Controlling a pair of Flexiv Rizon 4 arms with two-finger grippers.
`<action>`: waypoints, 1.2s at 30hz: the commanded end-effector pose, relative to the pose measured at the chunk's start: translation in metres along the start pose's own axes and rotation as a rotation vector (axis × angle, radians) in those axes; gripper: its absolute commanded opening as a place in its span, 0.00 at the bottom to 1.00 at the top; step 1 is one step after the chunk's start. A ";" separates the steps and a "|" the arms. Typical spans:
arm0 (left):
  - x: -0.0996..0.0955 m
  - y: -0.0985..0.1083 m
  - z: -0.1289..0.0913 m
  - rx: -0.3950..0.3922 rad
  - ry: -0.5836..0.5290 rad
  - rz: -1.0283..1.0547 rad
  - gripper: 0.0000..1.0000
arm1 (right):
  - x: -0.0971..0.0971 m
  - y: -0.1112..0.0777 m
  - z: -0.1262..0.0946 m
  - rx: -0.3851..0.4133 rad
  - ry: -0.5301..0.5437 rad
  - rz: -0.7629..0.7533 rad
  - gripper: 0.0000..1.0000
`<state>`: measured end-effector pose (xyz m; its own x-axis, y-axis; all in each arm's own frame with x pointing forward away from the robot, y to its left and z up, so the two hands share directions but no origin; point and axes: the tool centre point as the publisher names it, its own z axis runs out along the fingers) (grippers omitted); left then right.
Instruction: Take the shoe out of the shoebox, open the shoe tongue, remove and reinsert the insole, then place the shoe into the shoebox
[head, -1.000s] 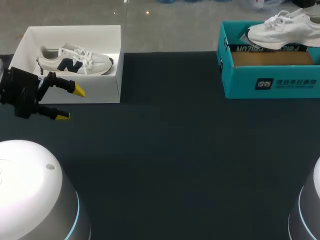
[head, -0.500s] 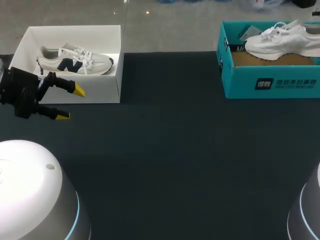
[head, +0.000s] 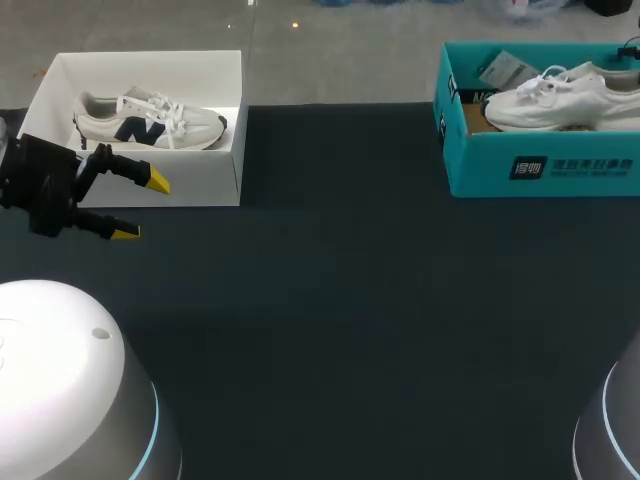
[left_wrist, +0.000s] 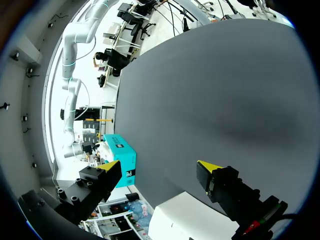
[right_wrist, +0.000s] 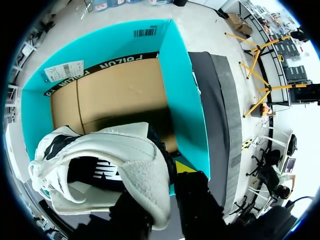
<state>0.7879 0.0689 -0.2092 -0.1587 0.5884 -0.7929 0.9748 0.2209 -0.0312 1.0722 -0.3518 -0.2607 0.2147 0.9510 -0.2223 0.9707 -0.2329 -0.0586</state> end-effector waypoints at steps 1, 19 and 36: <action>-0.001 0.000 0.000 -0.001 0.005 -0.001 1.00 | -0.001 -0.006 -0.001 -0.034 0.003 0.001 0.00; -0.001 0.000 0.000 -0.001 0.005 -0.001 1.00 | 0.002 -0.008 0.025 -0.014 0.029 0.011 0.00; -0.001 0.000 0.000 -0.001 0.005 -0.001 1.00 | 0.010 -0.017 0.069 -0.004 -0.029 0.030 0.00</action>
<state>0.7879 0.0689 -0.2092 -0.1587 0.5883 -0.7929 0.9748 0.2209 -0.0312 1.0512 -0.3544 -0.3183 0.2393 0.9391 -0.2469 0.9650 -0.2580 -0.0461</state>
